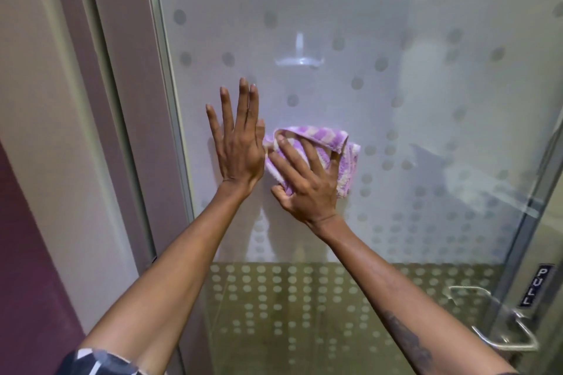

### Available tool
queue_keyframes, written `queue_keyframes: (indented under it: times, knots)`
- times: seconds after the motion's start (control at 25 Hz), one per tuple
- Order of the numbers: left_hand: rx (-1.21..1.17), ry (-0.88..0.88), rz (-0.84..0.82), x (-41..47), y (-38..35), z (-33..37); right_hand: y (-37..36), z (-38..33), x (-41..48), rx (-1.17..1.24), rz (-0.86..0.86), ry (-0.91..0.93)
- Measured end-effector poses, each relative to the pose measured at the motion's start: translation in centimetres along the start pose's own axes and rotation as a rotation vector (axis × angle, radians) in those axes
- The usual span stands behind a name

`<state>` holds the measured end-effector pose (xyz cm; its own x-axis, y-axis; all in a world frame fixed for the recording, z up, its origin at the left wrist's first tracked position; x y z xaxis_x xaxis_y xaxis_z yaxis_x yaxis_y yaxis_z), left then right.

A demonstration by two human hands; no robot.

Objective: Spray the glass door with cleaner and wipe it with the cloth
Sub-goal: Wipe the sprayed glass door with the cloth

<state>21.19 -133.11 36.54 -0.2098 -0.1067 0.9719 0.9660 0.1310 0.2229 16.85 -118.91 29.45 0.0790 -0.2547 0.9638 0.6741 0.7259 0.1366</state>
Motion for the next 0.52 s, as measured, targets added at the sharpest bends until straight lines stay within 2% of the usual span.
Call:
queue_keyframes:
  times: [0.08, 0.36, 0.44, 0.52]
  knots:
    - [-0.006, -0.006, -0.009, -0.1, -0.1, -0.1, 0.2, 0.0, -2.6, 0.052, -0.068, 0.080]
    - [-0.011, 0.006, -0.142, 0.2, 0.9, 0.2, 3.4, 2.9, -10.1, 0.189, -0.508, 0.404]
    - [-0.007, 0.032, -0.207, 0.0, 1.5, 0.5, 5.1, 3.7, -11.0, 0.206, -0.615, 0.416]
    - [-0.022, 0.053, -0.285, 0.0, 2.4, 0.9, 7.4, 4.2, -11.3, 0.209, -0.724, 0.323]
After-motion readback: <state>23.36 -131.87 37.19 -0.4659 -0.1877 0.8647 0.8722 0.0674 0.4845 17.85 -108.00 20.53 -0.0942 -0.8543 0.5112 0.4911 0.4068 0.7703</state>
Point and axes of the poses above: each hand's wrist, its own x-axis towards the middle knuckle, its own y-axis out of the back of the hand, z = x × y, the point moved 3 cm from there along x, towards the middle knuckle, and after that the axes turned 3 degrees about x, right-handed, at the moved point
